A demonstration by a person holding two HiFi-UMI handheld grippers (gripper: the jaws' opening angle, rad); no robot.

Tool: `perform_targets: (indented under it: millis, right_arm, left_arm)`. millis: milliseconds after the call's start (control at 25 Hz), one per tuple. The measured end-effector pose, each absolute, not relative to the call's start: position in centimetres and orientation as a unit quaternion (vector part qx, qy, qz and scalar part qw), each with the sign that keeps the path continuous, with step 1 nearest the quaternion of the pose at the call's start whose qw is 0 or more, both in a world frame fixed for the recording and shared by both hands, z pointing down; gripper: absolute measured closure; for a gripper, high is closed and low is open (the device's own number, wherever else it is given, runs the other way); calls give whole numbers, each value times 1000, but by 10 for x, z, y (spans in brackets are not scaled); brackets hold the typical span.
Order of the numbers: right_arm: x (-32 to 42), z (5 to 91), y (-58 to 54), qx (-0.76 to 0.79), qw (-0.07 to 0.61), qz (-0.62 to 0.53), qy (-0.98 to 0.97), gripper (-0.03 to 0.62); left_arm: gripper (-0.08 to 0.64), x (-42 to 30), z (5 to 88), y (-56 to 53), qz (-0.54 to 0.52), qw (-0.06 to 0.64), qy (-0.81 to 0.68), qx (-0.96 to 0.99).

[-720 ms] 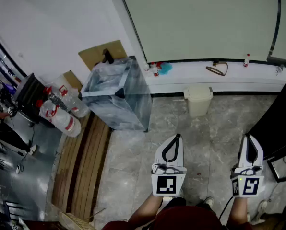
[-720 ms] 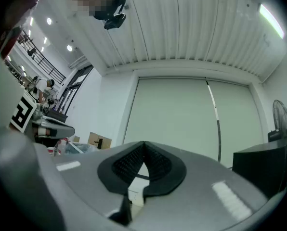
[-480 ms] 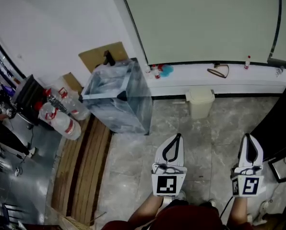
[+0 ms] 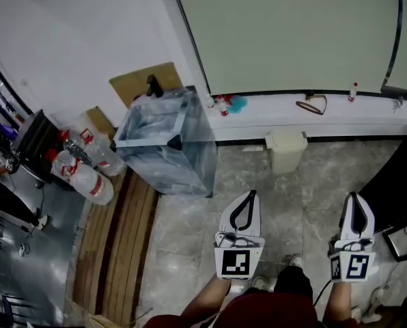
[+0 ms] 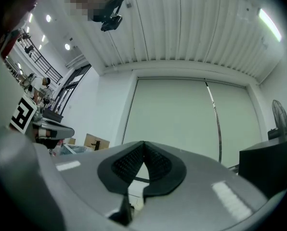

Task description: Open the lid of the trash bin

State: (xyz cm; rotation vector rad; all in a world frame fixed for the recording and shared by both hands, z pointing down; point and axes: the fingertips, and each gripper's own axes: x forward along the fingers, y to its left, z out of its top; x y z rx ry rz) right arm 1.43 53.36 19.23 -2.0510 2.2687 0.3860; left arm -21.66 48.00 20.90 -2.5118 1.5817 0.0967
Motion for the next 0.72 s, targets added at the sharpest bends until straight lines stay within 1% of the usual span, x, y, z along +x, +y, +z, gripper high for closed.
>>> perform_targets:
  millis: [400, 720]
  right_arm:
    - [35, 217, 476, -665, 23, 109, 738, 592]
    - [79, 233, 401, -669, 17, 89, 738, 592]
  left_arm:
    - [555, -192, 227, 425, 27, 82, 527, -845]
    - [555, -148, 235, 349, 14, 78, 525, -848]
